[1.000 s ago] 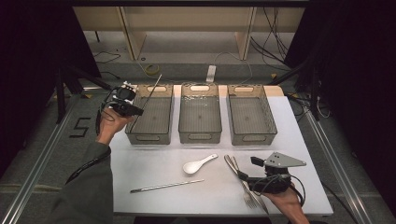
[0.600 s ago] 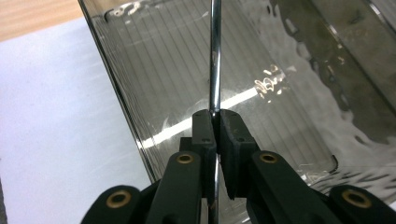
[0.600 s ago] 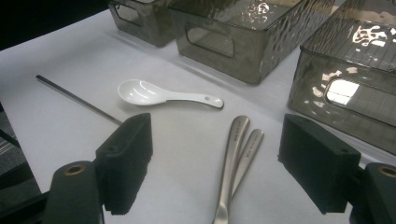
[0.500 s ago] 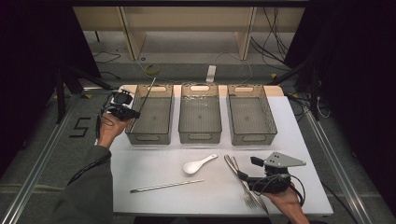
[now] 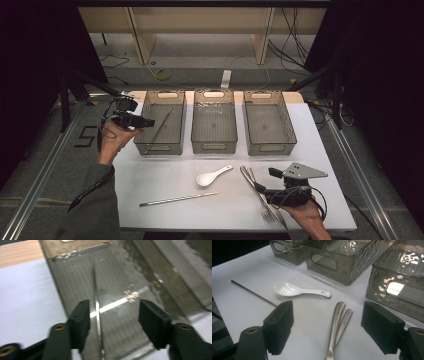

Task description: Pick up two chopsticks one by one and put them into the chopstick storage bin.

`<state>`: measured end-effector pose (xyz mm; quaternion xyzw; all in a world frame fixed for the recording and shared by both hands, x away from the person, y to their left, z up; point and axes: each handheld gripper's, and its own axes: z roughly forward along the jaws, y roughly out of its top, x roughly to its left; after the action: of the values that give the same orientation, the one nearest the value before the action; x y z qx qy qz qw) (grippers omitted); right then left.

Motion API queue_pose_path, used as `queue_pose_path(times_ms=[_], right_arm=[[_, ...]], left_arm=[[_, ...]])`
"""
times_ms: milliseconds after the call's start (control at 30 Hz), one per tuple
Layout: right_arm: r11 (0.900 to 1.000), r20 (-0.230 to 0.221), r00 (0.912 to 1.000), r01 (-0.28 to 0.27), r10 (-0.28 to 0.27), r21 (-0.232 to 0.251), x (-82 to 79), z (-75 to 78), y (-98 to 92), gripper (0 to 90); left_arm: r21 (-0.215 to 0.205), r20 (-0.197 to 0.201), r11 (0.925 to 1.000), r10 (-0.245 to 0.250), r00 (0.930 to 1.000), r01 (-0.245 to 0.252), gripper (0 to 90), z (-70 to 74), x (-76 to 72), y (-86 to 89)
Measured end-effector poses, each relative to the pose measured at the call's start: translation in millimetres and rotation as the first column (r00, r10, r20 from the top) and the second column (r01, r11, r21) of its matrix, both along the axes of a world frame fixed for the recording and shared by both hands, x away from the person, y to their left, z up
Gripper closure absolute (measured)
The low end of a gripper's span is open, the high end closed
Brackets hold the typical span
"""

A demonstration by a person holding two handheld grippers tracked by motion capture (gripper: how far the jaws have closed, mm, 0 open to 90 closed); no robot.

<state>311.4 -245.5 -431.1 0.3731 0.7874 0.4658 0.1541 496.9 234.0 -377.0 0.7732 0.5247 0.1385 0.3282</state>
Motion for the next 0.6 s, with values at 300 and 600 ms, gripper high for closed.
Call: queue_pose_path(times_ms=[300,600], right_arm=[[1.000,0.009,0.9999,-0.009,0.009,-0.003,-2.3,1.3,1.6,26.6],[1.000,0.008,0.9999,-0.007,0.007,0.000,-2.7,1.8,0.8,26.6]], left_arm=[[-0.076,-0.025,0.9782,-0.196,0.9803,0.193,24.1,1.5,-33.6,-12.7],[-0.020,-0.049,0.9416,-0.337,0.9403,0.336,20.1,4.9,-65.8,-42.7]])
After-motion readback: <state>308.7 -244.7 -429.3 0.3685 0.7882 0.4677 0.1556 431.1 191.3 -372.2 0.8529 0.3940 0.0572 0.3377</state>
